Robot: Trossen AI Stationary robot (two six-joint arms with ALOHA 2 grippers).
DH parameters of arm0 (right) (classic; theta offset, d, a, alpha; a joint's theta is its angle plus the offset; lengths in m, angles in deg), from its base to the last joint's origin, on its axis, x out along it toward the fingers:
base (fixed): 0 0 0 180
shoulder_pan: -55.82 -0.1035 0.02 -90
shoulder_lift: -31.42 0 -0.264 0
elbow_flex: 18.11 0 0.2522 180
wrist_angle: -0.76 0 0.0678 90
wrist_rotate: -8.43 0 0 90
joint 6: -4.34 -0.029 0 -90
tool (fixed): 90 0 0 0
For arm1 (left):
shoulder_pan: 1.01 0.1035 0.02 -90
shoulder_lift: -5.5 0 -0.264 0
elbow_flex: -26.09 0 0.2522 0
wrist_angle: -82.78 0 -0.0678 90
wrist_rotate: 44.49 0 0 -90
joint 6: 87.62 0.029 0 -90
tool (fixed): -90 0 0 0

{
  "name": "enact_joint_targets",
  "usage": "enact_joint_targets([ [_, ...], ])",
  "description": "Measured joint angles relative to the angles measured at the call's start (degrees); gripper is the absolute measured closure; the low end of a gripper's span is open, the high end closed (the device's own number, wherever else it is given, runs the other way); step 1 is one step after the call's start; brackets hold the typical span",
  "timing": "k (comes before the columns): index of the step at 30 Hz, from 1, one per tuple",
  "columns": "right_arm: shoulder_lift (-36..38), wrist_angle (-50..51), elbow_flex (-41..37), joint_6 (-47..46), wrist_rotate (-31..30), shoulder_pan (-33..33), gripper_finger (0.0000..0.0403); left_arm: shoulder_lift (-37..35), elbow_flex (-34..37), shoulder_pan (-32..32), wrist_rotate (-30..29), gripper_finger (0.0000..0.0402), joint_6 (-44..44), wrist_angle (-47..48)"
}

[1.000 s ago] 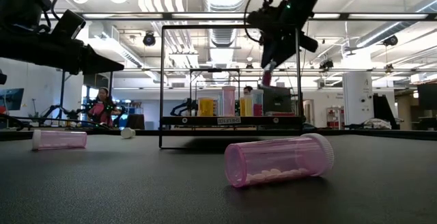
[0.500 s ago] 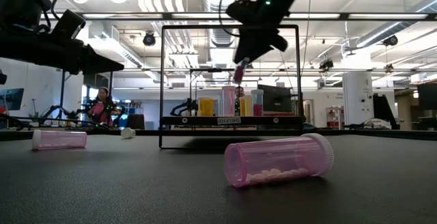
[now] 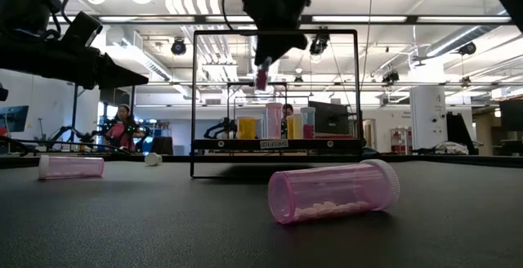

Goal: Pick and place medicine bottles onto shelf by color
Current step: Put the blue medicine bottle on the shelf aligned with the other blue medicine bottles

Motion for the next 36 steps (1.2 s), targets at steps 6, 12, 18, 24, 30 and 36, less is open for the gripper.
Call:
enact_joint_targets([
  [6,-4.8,2.7,4.9,1.4,3.3,0.8,0.0295,0.0,0.0,0.0,0.0,0.0203,0.0,0.0],
  [12,-8.5,2.5,8.2,4.8,6.9,0.5,0.0294,0.0,0.0,0.0,0.0,0.0203,0.0,0.0],
  [18,-11.5,2.6,9.1,5.1,7.2,0.3,0.0293,0.0,0.0,0.0,0.0,0.0203,0.0,0.0],
  [24,-14.0,2.2,9.0,6.5,7.2,0.0,0.0292,0.0,0.0,0.0,0.0,0.0203,0.0,0.0],
  [30,-15.0,1.8,8.6,6.5,5.6,-0.7,0.0292,0.0,0.0,0.0,0.0,0.0203,0.0,0.0],
  [36,-15.1,-1.0,8.0,7.0,4.6,-0.6,0.0292,0.1,0.0,0.0,0.0,0.0203,0.0,0.0],
])
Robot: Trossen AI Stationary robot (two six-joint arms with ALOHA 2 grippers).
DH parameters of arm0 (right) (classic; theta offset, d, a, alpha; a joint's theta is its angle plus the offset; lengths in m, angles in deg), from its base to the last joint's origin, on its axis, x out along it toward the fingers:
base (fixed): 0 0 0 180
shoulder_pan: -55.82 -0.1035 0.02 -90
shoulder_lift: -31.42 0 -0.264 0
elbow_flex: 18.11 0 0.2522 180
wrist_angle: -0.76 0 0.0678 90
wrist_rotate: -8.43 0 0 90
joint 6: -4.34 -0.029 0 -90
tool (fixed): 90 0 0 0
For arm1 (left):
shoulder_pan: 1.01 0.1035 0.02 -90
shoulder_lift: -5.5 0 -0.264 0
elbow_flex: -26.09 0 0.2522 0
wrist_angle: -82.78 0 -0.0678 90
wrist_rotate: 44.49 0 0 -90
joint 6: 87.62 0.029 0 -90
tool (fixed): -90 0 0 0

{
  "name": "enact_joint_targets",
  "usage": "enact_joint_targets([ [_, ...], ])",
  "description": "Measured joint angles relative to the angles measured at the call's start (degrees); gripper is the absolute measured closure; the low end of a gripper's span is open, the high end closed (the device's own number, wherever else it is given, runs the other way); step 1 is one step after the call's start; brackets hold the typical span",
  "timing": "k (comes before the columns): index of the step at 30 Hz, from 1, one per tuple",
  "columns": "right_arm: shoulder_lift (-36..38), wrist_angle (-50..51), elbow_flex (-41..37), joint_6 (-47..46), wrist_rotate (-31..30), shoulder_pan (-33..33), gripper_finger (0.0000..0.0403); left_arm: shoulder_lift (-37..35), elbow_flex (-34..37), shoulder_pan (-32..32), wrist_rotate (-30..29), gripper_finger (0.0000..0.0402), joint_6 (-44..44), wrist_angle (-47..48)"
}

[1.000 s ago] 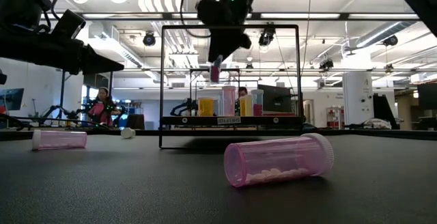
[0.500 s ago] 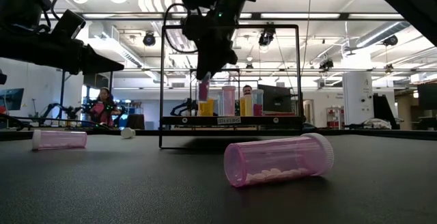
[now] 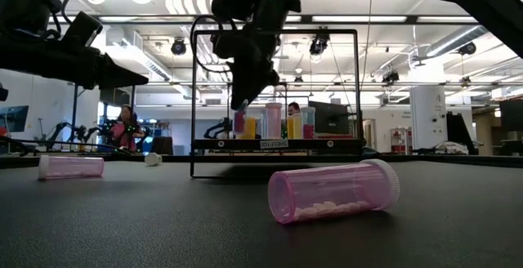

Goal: Pick and place medicine bottles onto shelf by color
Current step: Put the blue medicine bottle on the shelf aligned with the other blue medicine bottles

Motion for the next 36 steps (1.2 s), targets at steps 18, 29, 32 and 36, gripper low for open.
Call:
enact_joint_targets([
  [18,0.0,-2.6,-2.4,-2.7,-2.8,0.0,0.0291,0.0,0.0,0.0,0.0,0.0203,0.0,0.0],
  [29,0.0,-4.8,-3.6,-3.5,-3.0,0.0,0.0291,-0.1,0.0,0.0,0.0,0.0203,0.0,0.0],
  [32,0.0,-5.0,-3.8,-3.5,-3.0,0.0,0.0291,0.0,0.0,0.0,0.0,0.0203,0.0,0.0],
  [36,0.0,-5.0,-3.8,-3.5,-3.0,0.0,0.0291,0.0,0.0,0.0,0.0,0.0203,0.0,0.0],
])
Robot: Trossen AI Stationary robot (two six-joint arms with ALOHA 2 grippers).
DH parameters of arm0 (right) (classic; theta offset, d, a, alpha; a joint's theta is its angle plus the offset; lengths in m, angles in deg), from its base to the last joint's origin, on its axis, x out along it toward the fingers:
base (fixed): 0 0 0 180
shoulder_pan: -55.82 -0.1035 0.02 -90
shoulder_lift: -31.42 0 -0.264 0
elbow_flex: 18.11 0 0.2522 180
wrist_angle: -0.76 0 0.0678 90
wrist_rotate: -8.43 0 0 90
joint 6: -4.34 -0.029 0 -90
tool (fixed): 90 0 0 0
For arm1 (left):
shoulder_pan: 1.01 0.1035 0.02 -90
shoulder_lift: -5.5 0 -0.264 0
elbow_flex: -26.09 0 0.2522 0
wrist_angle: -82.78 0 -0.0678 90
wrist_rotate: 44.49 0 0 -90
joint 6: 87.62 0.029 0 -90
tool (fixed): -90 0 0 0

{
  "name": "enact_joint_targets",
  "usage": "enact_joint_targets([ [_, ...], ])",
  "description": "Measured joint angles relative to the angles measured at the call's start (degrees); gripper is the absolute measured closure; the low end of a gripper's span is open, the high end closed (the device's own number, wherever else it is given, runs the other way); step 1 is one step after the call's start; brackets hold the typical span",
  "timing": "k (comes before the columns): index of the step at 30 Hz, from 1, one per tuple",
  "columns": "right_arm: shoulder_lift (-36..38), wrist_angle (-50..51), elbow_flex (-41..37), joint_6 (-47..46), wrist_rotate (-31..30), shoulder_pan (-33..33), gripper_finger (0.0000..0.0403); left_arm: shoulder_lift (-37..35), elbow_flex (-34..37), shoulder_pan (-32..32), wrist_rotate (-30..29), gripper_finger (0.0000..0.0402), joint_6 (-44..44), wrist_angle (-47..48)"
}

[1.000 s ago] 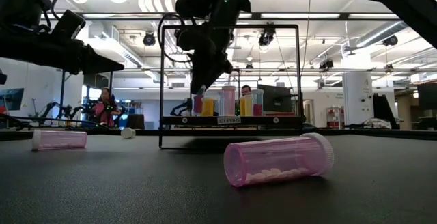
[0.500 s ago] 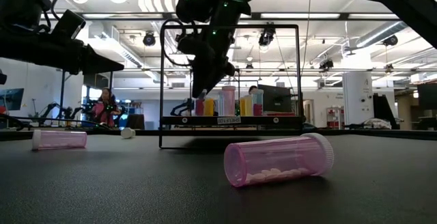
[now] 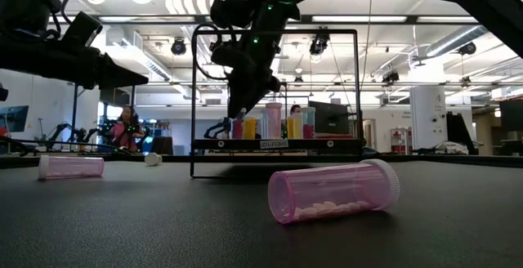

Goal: Pick and place medicine bottles onto shelf by color
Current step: Put the blue medicine bottle on the shelf aligned with the other blue medicine bottles, then put the bottom pink medicine bottle on the shelf aligned with the other pink medicine bottle

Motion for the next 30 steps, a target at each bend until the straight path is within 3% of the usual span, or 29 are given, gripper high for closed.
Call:
enact_joint_targets([
  [8,0.0,0.0,0.0,0.0,-0.8,0.0,0.0287,0.0,0.0,0.0,0.0,0.0203,0.0,0.0],
  [19,0.3,0.1,-0.1,0.3,-0.7,0.0,0.0224,0.0,0.0,0.0,0.0,0.0203,0.0,0.0],
  [30,5.1,5.1,1.9,1.7,-0.8,-0.1,0.0224,0.0,0.0,0.0,0.0,0.0203,0.0,0.0],
])
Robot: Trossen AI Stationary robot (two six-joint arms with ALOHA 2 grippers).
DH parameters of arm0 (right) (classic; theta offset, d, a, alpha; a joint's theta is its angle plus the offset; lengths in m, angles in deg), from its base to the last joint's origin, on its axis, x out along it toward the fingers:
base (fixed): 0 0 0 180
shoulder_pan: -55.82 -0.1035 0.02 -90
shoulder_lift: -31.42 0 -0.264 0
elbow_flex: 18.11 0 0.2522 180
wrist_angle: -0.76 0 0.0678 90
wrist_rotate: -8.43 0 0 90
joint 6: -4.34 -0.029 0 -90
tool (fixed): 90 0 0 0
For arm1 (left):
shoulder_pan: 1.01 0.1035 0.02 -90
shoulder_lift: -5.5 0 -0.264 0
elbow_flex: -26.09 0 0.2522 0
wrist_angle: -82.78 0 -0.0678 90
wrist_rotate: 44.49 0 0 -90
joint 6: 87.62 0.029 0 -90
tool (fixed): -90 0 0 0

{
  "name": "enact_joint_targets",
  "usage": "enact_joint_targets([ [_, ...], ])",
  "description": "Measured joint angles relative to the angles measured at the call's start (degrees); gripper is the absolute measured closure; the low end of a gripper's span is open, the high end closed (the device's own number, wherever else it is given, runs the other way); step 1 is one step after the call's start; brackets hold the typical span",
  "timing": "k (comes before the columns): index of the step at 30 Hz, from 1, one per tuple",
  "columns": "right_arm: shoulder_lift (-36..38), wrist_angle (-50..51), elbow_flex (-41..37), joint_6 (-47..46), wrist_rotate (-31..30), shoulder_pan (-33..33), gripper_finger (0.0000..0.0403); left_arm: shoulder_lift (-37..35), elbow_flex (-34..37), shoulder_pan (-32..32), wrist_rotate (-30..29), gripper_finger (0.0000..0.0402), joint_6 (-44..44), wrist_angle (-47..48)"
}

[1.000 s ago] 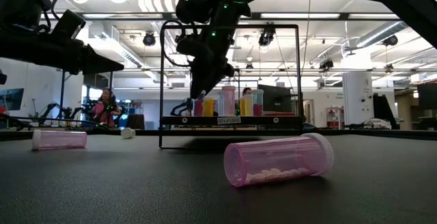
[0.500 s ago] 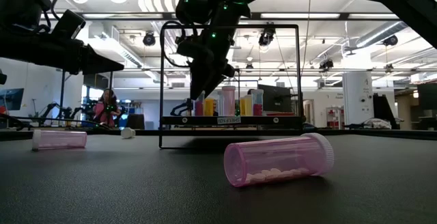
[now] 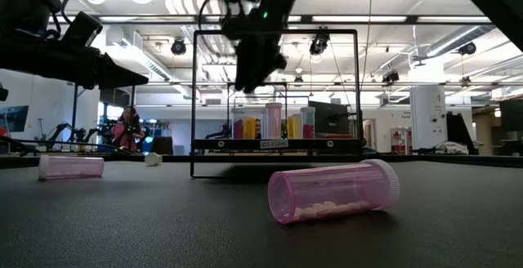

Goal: Pick and place medicine bottles onto shelf by color
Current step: Put the bottom pink medicine bottle on the shelf aligned with the other pink medicine bottle

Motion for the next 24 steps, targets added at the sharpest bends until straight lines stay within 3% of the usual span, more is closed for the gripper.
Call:
enact_joint_targets([
  [5,5.2,4.1,-0.1,-0.7,-3.4,0.0,0.0225,0.0,0.0,0.0,0.0,0.0203,0.0,0.0],
  [13,12.9,14.6,-4.6,-12.2,-7.8,-0.2,0.0225,0.0,0.0,0.0,0.0,0.0203,0.0,0.0],
  [18,20.3,14.6,-15.1,-20.1,-9.1,-1.4,0.0225,0.0,0.0,0.0,0.0,0.0203,0.0,0.0],
  [24,33.0,6.0,-32.8,-31.4,-11.4,-5.8,0.0225,0.0,0.0,0.0,0.0,0.0203,0.0,0.0],
])
